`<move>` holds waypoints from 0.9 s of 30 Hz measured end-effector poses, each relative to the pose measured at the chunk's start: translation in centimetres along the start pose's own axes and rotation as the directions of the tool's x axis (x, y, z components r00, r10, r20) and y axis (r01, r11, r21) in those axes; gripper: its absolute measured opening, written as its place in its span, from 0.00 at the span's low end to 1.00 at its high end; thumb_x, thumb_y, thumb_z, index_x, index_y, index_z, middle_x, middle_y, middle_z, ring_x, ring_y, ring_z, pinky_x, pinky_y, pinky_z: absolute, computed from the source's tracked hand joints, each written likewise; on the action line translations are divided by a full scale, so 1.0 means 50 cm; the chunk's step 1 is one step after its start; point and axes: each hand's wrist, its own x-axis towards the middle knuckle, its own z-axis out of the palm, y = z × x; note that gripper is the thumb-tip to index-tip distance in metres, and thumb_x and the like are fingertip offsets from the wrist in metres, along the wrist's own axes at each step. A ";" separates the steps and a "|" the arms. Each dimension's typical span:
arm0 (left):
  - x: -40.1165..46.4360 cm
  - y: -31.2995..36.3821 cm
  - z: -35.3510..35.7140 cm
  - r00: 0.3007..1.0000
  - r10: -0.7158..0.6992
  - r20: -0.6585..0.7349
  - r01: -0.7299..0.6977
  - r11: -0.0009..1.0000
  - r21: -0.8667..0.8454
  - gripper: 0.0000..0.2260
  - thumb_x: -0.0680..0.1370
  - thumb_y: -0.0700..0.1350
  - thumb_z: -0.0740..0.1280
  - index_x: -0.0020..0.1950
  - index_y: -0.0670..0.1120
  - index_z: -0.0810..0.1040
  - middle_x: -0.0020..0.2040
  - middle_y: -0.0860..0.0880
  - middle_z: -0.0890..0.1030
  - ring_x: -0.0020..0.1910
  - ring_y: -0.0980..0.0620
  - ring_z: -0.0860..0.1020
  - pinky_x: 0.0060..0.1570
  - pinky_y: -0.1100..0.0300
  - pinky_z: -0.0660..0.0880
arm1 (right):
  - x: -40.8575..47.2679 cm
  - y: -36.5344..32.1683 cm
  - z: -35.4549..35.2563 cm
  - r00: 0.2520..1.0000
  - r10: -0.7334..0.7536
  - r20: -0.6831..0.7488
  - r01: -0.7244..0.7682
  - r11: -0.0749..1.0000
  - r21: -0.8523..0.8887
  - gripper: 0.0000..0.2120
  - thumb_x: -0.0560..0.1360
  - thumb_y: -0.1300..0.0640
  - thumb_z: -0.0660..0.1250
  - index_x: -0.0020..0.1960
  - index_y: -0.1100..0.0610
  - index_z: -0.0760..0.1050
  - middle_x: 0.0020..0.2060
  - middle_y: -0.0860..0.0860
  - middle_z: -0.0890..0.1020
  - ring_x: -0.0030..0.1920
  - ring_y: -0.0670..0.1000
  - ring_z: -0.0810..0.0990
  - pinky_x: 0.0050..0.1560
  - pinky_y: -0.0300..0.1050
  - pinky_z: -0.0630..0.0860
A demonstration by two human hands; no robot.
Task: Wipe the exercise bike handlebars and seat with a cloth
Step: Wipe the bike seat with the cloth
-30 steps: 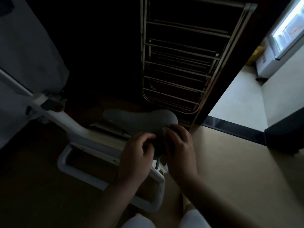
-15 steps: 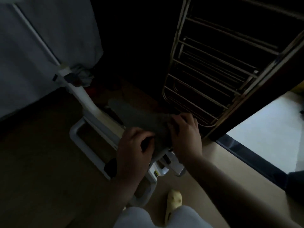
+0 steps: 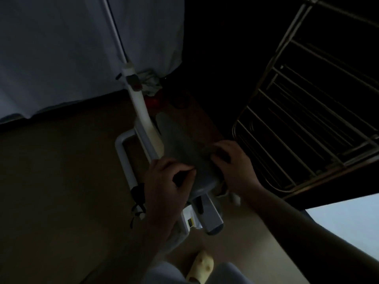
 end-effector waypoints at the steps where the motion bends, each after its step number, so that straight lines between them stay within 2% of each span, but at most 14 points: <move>1: -0.002 0.001 0.003 1.000 -0.019 -0.011 0.019 1.000 0.011 0.11 0.72 0.54 0.68 0.42 0.47 0.82 0.43 0.52 0.79 0.45 0.49 0.77 0.40 0.50 0.76 | -0.004 -0.007 0.007 1.000 0.004 -0.014 -0.004 1.000 -0.015 0.12 0.76 0.57 0.66 0.58 0.49 0.76 0.55 0.42 0.71 0.61 0.47 0.70 0.52 0.33 0.64; 3: -0.005 0.003 0.005 0.998 -0.049 -0.026 0.050 0.998 0.023 0.11 0.71 0.54 0.67 0.41 0.47 0.82 0.42 0.51 0.79 0.45 0.49 0.76 0.40 0.51 0.76 | -0.030 -0.019 0.022 0.988 -0.155 -0.016 0.151 0.980 -0.127 0.14 0.76 0.57 0.64 0.61 0.49 0.76 0.59 0.44 0.72 0.62 0.45 0.67 0.55 0.35 0.64; 5: -0.005 0.002 0.002 0.997 -0.074 -0.027 0.074 0.997 -0.017 0.11 0.70 0.55 0.68 0.41 0.48 0.81 0.42 0.53 0.80 0.46 0.49 0.76 0.42 0.52 0.75 | -0.030 -0.008 0.020 0.946 -0.315 0.074 0.323 0.930 -0.173 0.15 0.75 0.54 0.64 0.61 0.50 0.76 0.61 0.46 0.73 0.62 0.46 0.68 0.56 0.37 0.65; 8: -0.008 -0.005 0.004 0.996 -0.093 -0.015 0.093 0.996 0.002 0.09 0.70 0.55 0.69 0.42 0.51 0.82 0.42 0.55 0.80 0.46 0.52 0.76 0.42 0.56 0.74 | 0.005 0.010 0.006 0.993 -0.114 0.018 0.115 0.985 -0.131 0.13 0.76 0.53 0.63 0.61 0.51 0.76 0.60 0.46 0.73 0.61 0.46 0.69 0.53 0.36 0.65; 9: -0.008 -0.005 0.003 0.993 -0.119 -0.011 0.118 0.993 -0.009 0.08 0.70 0.55 0.69 0.42 0.52 0.81 0.42 0.56 0.80 0.47 0.53 0.76 0.42 0.55 0.75 | -0.006 0.006 0.012 0.993 -0.109 -0.033 0.103 0.985 -0.141 0.14 0.76 0.53 0.63 0.61 0.51 0.75 0.60 0.46 0.73 0.61 0.45 0.68 0.53 0.35 0.66; 10: -0.009 -0.006 0.002 0.990 -0.141 -0.011 0.141 0.990 -0.031 0.08 0.70 0.55 0.68 0.42 0.52 0.81 0.43 0.57 0.79 0.47 0.54 0.75 0.42 0.53 0.76 | -0.023 -0.005 0.019 0.983 -0.177 -0.050 0.166 0.972 -0.167 0.15 0.76 0.52 0.61 0.60 0.50 0.76 0.60 0.46 0.73 0.61 0.44 0.66 0.54 0.37 0.67; 13: -0.015 -0.015 -0.006 0.990 -0.140 0.000 0.140 0.987 -0.079 0.08 0.70 0.55 0.68 0.43 0.53 0.80 0.43 0.58 0.79 0.48 0.53 0.76 0.43 0.49 0.76 | -0.043 -0.003 0.017 0.911 -0.403 0.091 0.413 0.888 -0.203 0.17 0.73 0.49 0.58 0.59 0.50 0.77 0.59 0.48 0.74 0.61 0.48 0.69 0.56 0.45 0.72; 15: -0.018 -0.021 -0.011 0.989 -0.137 0.058 0.141 0.986 -0.088 0.09 0.70 0.57 0.67 0.45 0.54 0.80 0.46 0.60 0.78 0.51 0.54 0.76 0.45 0.49 0.77 | -0.019 0.002 0.015 0.958 -0.283 0.040 0.285 0.936 -0.206 0.17 0.74 0.49 0.60 0.59 0.50 0.77 0.60 0.48 0.73 0.61 0.47 0.68 0.57 0.50 0.73; 17: -0.013 -0.026 -0.017 0.981 -0.157 0.112 0.168 0.982 -0.091 0.11 0.70 0.59 0.67 0.47 0.56 0.79 0.48 0.59 0.78 0.51 0.55 0.76 0.46 0.50 0.78 | -0.045 -0.019 0.045 0.985 -0.121 -0.121 0.099 0.980 -0.174 0.17 0.74 0.51 0.61 0.61 0.49 0.76 0.61 0.47 0.72 0.60 0.46 0.66 0.56 0.48 0.73; 19: -0.005 -0.030 -0.029 0.975 -0.167 0.148 0.186 0.975 -0.124 0.11 0.70 0.58 0.66 0.48 0.55 0.79 0.47 0.57 0.79 0.49 0.55 0.78 0.45 0.50 0.78 | -0.101 -0.055 0.085 0.958 -0.172 -0.230 0.126 0.971 -0.202 0.17 0.75 0.51 0.59 0.62 0.49 0.76 0.60 0.48 0.73 0.59 0.49 0.67 0.53 0.46 0.72; 22: 0.005 -0.037 -0.057 0.970 -0.103 0.222 0.143 0.975 -0.173 0.08 0.70 0.53 0.68 0.48 0.56 0.78 0.47 0.58 0.79 0.48 0.58 0.78 0.45 0.54 0.79 | -0.114 -0.032 0.094 0.920 -0.318 -0.231 0.261 0.934 -0.244 0.17 0.77 0.50 0.59 0.63 0.50 0.75 0.60 0.50 0.74 0.60 0.51 0.70 0.57 0.49 0.72; 24: 0.009 -0.044 -0.074 0.958 -0.058 0.279 0.119 0.972 -0.204 0.08 0.71 0.52 0.68 0.50 0.56 0.78 0.49 0.58 0.79 0.50 0.59 0.78 0.46 0.58 0.78 | -0.101 -0.024 0.101 0.901 -0.170 -0.399 0.121 0.982 -0.144 0.16 0.77 0.50 0.59 0.64 0.48 0.72 0.62 0.48 0.71 0.63 0.47 0.67 0.60 0.53 0.71; 26: 0.014 -0.050 -0.086 0.942 -0.053 0.331 0.134 0.965 -0.227 0.08 0.73 0.47 0.70 0.51 0.55 0.78 0.49 0.58 0.79 0.51 0.60 0.78 0.48 0.63 0.77 | -0.128 -0.063 0.150 0.831 0.023 -0.555 -0.026 1.000 0.002 0.17 0.76 0.51 0.59 0.64 0.47 0.70 0.64 0.47 0.68 0.64 0.46 0.64 0.60 0.50 0.71; 27: 0.017 -0.052 -0.092 0.931 -0.058 0.361 0.150 0.961 -0.233 0.09 0.73 0.44 0.71 0.51 0.55 0.78 0.50 0.58 0.79 0.51 0.61 0.77 0.48 0.64 0.77 | -0.147 -0.087 0.184 0.809 0.032 -0.587 -0.034 0.999 0.007 0.17 0.75 0.52 0.60 0.64 0.49 0.71 0.64 0.47 0.68 0.64 0.46 0.64 0.60 0.48 0.70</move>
